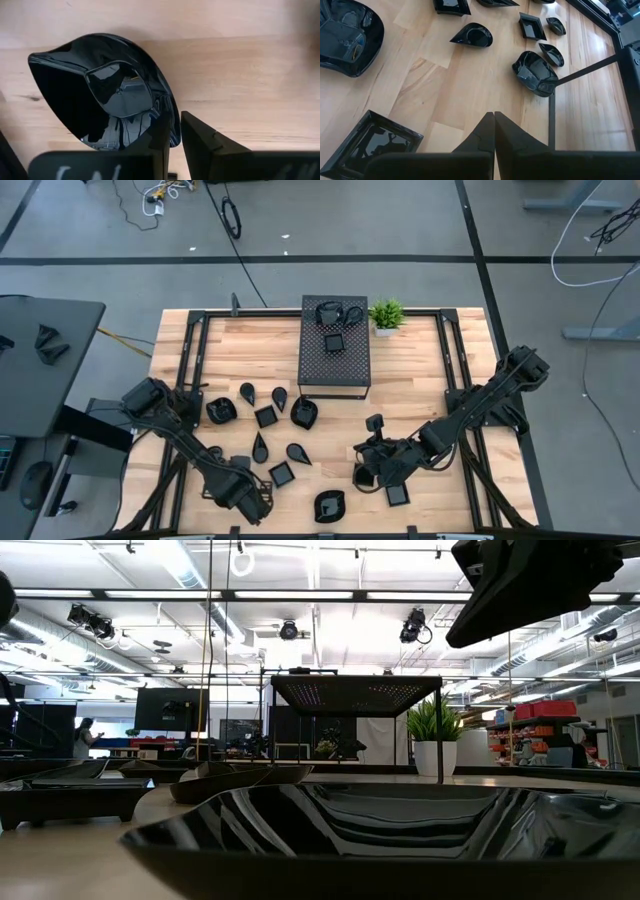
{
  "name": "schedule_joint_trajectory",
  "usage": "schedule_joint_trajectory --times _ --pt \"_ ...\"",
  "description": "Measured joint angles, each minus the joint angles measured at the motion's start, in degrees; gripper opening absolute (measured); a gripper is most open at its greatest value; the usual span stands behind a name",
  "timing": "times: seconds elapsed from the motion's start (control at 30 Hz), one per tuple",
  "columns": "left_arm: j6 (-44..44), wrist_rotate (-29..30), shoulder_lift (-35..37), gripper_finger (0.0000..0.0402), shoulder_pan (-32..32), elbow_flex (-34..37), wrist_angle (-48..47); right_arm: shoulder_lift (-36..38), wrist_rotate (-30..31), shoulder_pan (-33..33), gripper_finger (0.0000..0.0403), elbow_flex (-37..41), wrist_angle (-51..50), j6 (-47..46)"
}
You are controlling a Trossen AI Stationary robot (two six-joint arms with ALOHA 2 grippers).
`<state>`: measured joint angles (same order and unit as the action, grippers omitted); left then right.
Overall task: Pick & Place Mini shaped plates
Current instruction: Stack the black leaf-shaped plate on top of the black leaf-shaped plate on the shelf
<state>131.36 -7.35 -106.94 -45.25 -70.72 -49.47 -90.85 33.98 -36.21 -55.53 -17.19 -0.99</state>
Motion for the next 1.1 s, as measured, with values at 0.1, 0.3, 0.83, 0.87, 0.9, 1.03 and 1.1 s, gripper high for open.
schedule_joint_trajectory --times 0.1,0.3,0.83,0.87,0.9,1.03,1.1 --pt "-0.01 -0.32 0.0 0.0049 0.0 0.0 0.0 0.0 0.0 0.01 0.0004 0.0 0.02 0.0" --pt "1.87 -1.84 0.0 0.0066 -0.28 -0.02 -0.99 0.0 -0.1 0.02 0.0004 2.48 3.17 -0.04" --pt "1.35 -6.07 -2.82 0.0073 -0.35 -0.09 0.03 0.0 -0.44 0.0 0.0004 3.56 5.66 0.57" --pt "1.19 -6.18 -3.04 0.0073 -0.35 -0.09 0.04 0.0 -0.44 0.0 0.0004 3.56 5.67 0.59" --pt "1.26 -6.16 -3.04 0.0073 -0.35 -0.09 0.0 0.0 -0.44 0.0 0.0004 3.56 5.67 0.64" --pt "1.67 -5.39 -3.06 0.0072 -0.35 -0.09 -0.17 0.0 -0.44 0.0 0.0004 3.56 5.87 1.03" --pt "1.46 -5.52 -3.06 0.0067 -0.35 -0.09 -0.15 0.0 -0.42 0.0 0.0004 3.56 6.13 1.05"
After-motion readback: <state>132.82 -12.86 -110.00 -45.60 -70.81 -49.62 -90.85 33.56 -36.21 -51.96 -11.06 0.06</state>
